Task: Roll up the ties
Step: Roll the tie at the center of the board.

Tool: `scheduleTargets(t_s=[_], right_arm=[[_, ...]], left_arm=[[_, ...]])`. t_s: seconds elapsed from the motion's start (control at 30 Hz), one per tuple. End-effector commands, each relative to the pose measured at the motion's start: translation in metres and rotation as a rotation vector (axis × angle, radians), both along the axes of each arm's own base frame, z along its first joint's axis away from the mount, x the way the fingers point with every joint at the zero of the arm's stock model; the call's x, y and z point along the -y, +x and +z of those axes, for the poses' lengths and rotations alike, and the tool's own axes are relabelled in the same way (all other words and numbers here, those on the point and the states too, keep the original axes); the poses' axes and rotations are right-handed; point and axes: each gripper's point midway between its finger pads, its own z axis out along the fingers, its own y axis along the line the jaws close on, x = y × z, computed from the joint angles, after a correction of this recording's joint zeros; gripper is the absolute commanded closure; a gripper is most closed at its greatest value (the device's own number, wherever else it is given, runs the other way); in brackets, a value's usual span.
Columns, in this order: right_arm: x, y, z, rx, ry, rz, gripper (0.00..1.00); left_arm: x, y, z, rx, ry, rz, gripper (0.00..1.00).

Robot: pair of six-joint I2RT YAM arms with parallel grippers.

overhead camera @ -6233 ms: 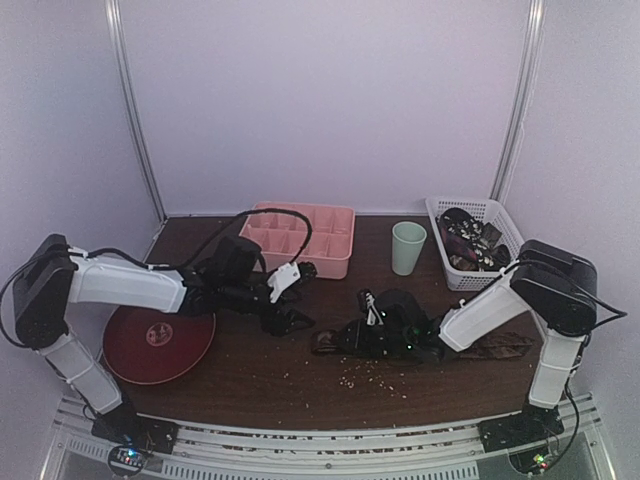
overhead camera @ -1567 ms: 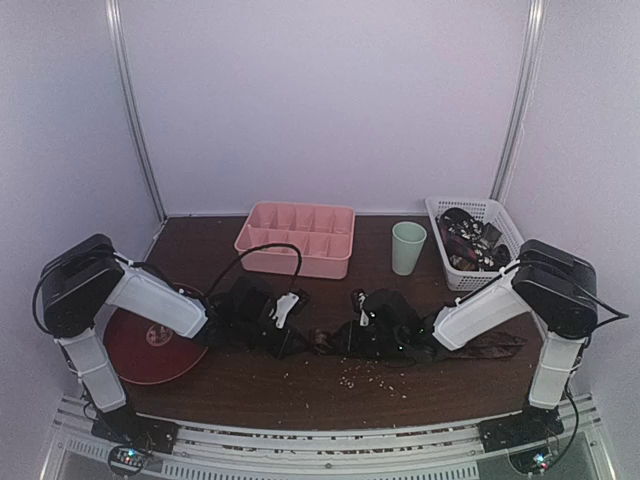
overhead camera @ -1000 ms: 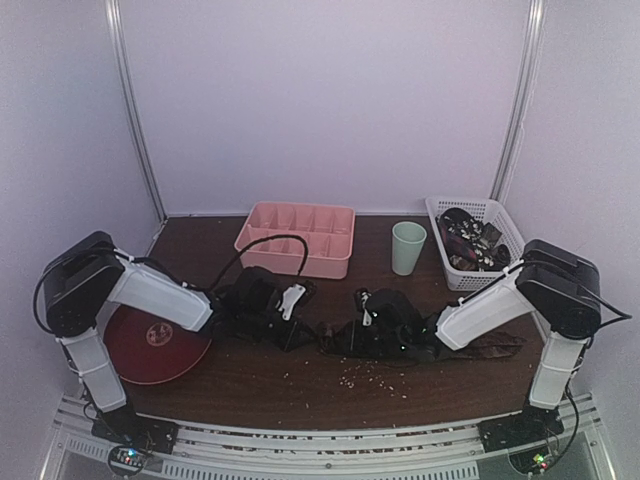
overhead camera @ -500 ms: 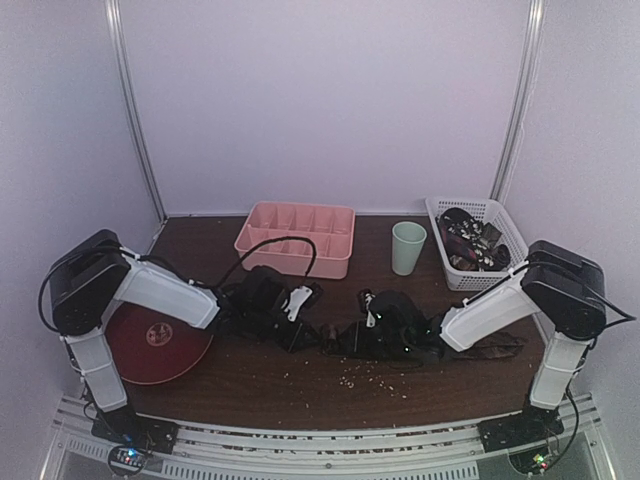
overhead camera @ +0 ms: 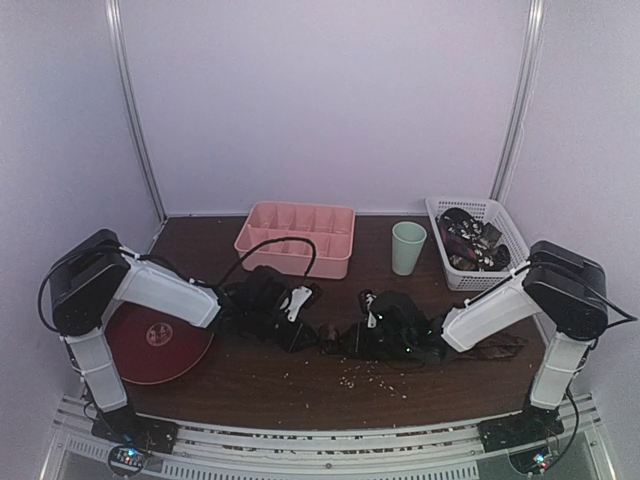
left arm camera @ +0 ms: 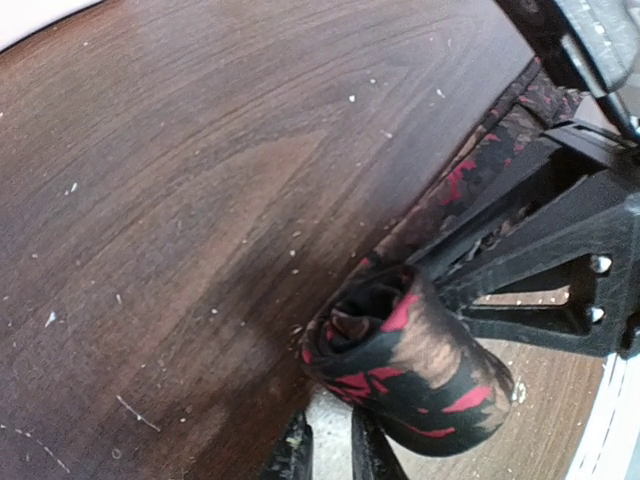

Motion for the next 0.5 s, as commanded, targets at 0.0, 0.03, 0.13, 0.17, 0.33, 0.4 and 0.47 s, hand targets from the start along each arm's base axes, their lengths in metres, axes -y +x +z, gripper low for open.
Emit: scheduleTargets(t_s=[0.0,0.03,0.13,0.17,0.33,0.4,0.47], right_arm=[[0.007,0.001,0.004,0.022,-0.022,-0.008,0.79],[0.007,0.001,0.004,0.024,-0.024,-0.009,0.79],[0.008,0.001,0.004,0.025,-0.028,-0.010,0.79],[0.008,0.001,0.004,0.026,-0.028,-0.011,0.79],[0.006,0.002,0.006,0.031,-0.017,-0.007,0.79],[0.005,0.002,0.007,0.031,-0.013,-0.003,0.80],[0.004,0.002,0.006,0.030,-0.011,-0.001,0.80]], left_arm=[[0.009,0.009,0.016,0.041,-0.021,0.017,0.84],[0.009,0.009,0.017,0.042,-0.022,0.018,0.84],[0.011,0.010,0.019,0.046,-0.024,0.018,0.84],[0.012,0.010,0.020,0.049,-0.025,0.018,0.84],[0.017,0.009,0.026,0.060,-0.030,0.012,0.85],[0.020,0.009,0.027,0.062,-0.033,0.007,0.85],[0.022,0.007,0.027,0.058,-0.029,0.003,0.85]])
